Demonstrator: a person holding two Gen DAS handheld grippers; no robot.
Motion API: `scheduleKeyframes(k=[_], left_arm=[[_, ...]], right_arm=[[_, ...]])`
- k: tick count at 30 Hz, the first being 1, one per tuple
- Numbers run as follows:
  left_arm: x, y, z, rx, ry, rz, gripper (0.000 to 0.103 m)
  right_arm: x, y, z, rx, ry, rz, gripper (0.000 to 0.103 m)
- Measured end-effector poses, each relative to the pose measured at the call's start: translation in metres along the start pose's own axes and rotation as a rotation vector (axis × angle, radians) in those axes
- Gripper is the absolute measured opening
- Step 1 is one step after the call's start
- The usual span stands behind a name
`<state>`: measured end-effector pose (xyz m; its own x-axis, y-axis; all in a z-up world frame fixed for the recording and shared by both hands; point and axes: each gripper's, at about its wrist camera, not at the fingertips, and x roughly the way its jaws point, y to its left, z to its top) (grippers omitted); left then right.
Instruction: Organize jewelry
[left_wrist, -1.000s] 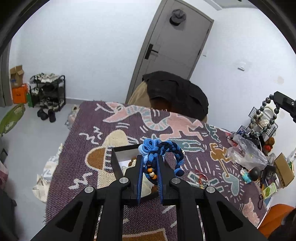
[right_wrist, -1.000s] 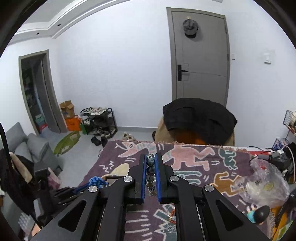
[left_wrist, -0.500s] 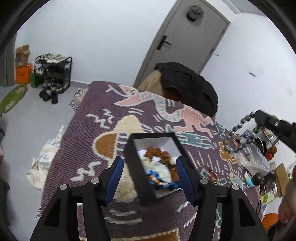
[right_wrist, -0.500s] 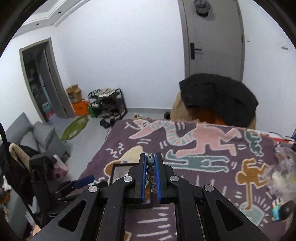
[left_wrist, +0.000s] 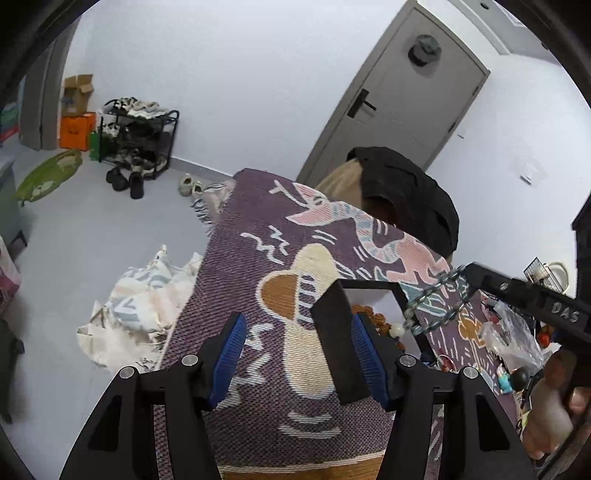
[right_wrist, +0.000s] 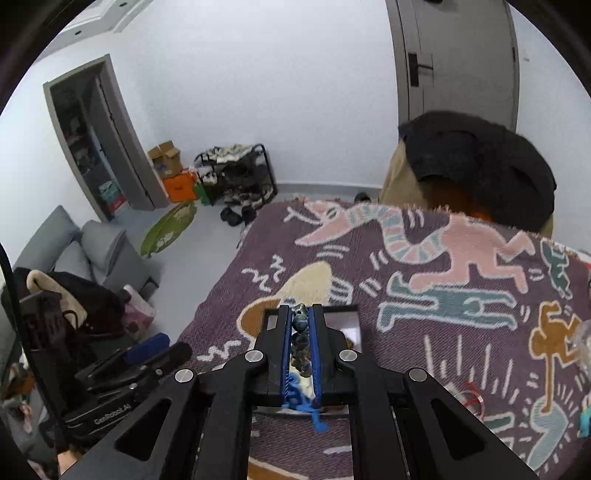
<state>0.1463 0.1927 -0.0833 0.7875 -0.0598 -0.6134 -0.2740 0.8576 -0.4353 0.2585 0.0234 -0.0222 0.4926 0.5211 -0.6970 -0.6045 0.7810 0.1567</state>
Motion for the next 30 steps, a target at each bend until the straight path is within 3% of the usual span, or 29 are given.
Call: scheduleKeyframes(k=[1,2,3,8,12,30], left_arm=[[-0.001,0.001,0.000,-0.001,-0.001,0.001,0.061],[-0.002,0.002,0.000,-0.001,-0.001,0.002,0.061],[-0.003,0.002,0.000,0.001,-0.002,0.003,0.061],[-0.008,-0.002,0.000,0.006,-0.030,0.011,0.085],[-0.012,-0.011,-0.001,0.017,-0.047,0.000,0.087],[-0.005,-0.077,-0.019,0.133,-0.004,-0.050,0.088]], right_arm=[[0.005,-0.001,0.000,0.009,0.017,-0.001,0.020],[0.008,-0.003,-0.001,0.022,0.029,-0.004,0.036],[0.009,-0.005,-0.003,0.031,0.026,-0.007,0.043],[0.002,-0.014,-0.010,0.035,0.026,-0.033,0.045],[-0.011,-0.024,-0.020,0.048,0.011,-0.062,0.058],[-0.068,-0.119,-0.088,0.284,-0.047,-0.122,0.062]])
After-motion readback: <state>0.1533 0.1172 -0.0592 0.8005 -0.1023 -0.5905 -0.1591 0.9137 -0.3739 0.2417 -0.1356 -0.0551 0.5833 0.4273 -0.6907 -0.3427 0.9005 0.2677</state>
